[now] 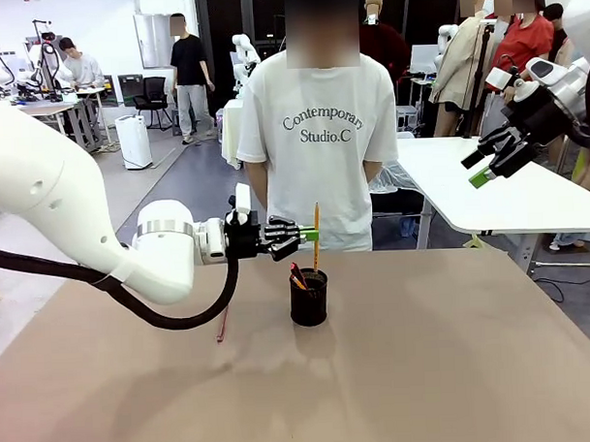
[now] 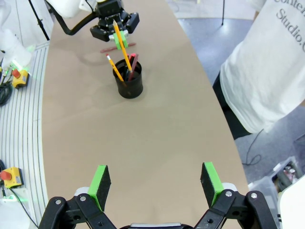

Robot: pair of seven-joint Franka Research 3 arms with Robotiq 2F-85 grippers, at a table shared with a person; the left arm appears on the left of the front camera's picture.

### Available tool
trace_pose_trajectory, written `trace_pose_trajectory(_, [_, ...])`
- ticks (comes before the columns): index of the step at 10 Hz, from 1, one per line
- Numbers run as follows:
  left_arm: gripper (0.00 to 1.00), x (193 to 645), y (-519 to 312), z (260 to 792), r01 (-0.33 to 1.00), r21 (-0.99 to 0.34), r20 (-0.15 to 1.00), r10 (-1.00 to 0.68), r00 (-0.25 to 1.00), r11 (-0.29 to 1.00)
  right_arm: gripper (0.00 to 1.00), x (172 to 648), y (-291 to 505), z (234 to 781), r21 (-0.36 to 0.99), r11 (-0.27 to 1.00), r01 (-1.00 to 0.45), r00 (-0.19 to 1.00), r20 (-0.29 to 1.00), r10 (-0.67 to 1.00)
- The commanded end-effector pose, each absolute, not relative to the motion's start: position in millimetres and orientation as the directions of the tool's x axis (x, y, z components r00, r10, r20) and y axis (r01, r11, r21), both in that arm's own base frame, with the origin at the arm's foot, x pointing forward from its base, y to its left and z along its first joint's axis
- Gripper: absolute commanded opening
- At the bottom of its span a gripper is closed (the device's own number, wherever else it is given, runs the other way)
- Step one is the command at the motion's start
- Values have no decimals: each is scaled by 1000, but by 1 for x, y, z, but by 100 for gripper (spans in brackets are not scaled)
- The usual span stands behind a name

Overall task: Place the pens into the pen holder.
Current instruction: Pick up a writing instrument from the table and place it into the Pen holder.

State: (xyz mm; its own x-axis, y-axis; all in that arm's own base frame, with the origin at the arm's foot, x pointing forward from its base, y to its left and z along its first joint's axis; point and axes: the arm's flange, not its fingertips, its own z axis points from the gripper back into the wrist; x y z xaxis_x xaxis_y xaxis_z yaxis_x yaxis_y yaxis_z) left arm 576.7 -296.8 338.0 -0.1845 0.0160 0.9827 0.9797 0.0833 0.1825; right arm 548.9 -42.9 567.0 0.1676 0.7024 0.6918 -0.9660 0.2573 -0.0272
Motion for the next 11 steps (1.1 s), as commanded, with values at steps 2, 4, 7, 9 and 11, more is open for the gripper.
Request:
trace_pose_trajectory(2, [9,586,-301,330,984,157,988,-8,-157,79,100,548,-43,570,-27,254,-967,167,686,709])
trace_pose_trajectory(4, [48,586,-300,330,984,161,987,-2,-161,76,100,548,-43,570,-27,254,-967,167,686,709])
trace_pose_trajectory(7, [100,583,-298,334,983,168,986,9,-169,74,100,548,-43,570,-27,254,-967,167,686,709])
trace_pose_trajectory(9, [100,580,-295,339,981,179,984,13,-180,74,100,548,-43,570,-27,254,-967,167,686,709])
trace_pose_trajectory(11, [100,579,-295,343,979,193,981,11,-194,65,100,548,-43,570,-27,254,-967,167,686,709])
